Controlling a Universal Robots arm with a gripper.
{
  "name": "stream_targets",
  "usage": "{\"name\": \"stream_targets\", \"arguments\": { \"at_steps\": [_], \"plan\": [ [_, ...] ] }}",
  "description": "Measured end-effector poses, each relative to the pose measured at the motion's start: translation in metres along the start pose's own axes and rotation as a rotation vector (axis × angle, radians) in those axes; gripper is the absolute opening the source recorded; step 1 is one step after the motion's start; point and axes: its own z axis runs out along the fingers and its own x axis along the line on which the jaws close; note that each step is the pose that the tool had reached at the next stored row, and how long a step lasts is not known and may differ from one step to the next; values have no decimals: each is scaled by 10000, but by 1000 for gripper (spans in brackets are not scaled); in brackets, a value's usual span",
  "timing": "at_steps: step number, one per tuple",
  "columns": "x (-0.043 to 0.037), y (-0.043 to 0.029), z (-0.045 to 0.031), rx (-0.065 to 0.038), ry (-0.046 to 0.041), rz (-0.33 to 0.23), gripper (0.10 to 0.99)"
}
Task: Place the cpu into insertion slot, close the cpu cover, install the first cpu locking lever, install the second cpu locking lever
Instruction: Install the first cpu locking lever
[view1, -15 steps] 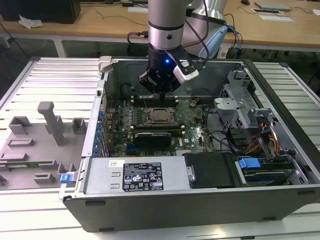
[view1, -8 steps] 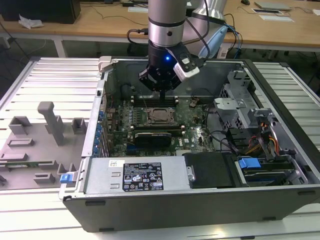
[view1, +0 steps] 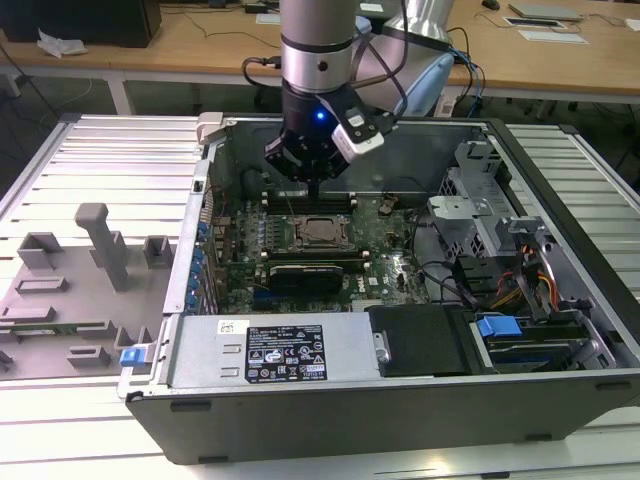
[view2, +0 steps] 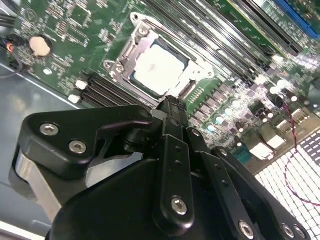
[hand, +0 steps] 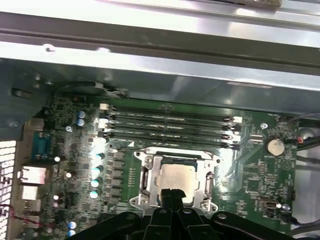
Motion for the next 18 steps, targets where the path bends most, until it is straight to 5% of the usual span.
{"name": "stream_targets", "arguments": {
  "at_steps": [11, 13, 14, 18],
  "plan": [
    [461, 48, -12, 8, -176, -6, 106],
    [491, 50, -12, -42, -206, -5, 106],
    [508, 52, -12, -242, -265, 0, 106],
    [548, 56, -12, -659, -361, 18, 106]
  ]
}}
